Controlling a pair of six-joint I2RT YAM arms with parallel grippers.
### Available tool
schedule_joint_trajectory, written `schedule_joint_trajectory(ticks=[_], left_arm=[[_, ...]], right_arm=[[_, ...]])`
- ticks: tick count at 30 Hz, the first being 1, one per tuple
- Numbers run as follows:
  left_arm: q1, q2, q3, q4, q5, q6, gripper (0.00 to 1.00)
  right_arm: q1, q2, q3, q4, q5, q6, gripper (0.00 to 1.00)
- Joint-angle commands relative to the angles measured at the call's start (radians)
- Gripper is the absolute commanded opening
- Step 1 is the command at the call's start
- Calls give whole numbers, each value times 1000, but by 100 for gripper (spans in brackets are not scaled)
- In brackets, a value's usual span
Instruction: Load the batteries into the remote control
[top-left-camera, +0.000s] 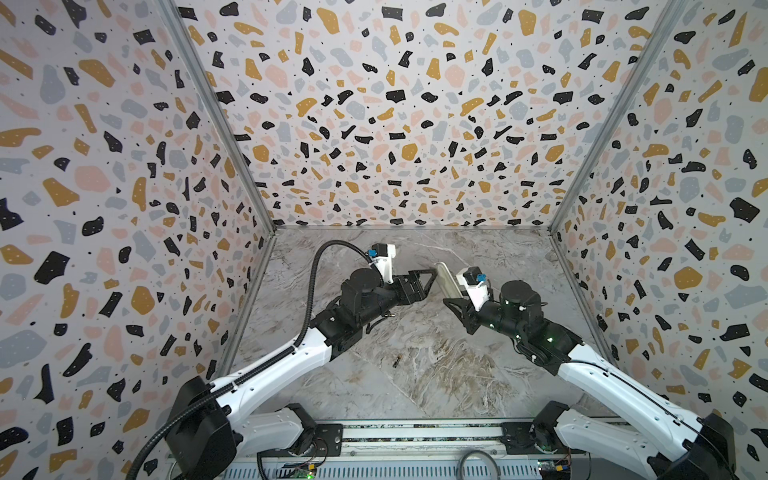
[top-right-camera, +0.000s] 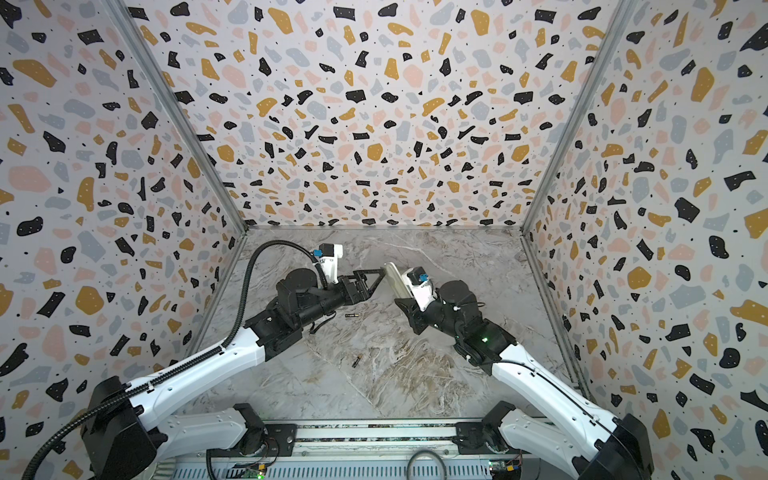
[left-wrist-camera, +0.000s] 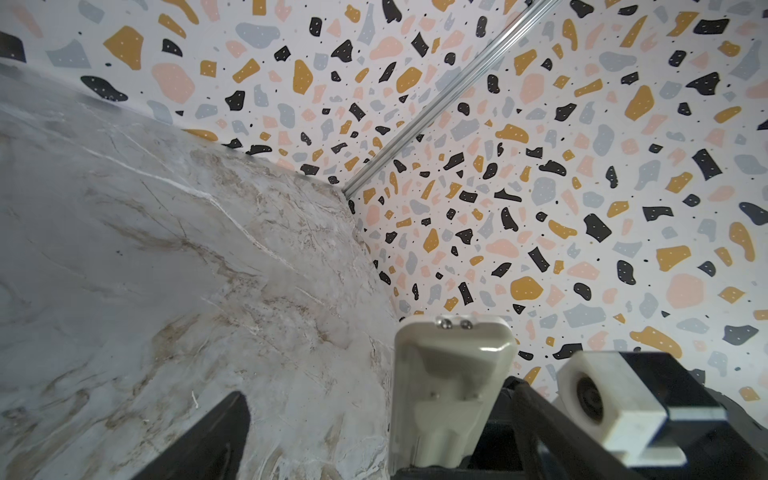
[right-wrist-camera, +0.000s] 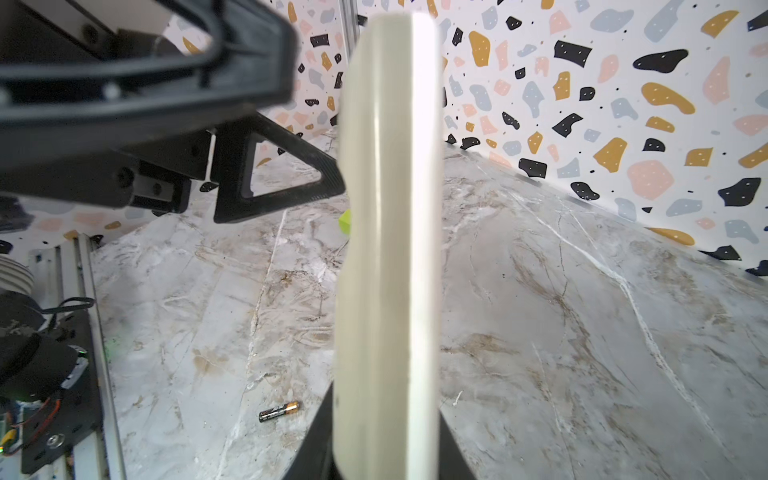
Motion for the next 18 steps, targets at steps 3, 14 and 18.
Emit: schedule_joint_trajectory(ticks=[3,14,18], left_arm=[[11,-33,50,114,284,158,100],[10,-101,7,246,434,184,87],[10,-107,-15,313,465,155,75]], right_arm=[[-29,-61,-15,87,-283,61,1],[-31,-86,-41,280,-569,164,0],[-32,-75,-55,328,-623,190,0]])
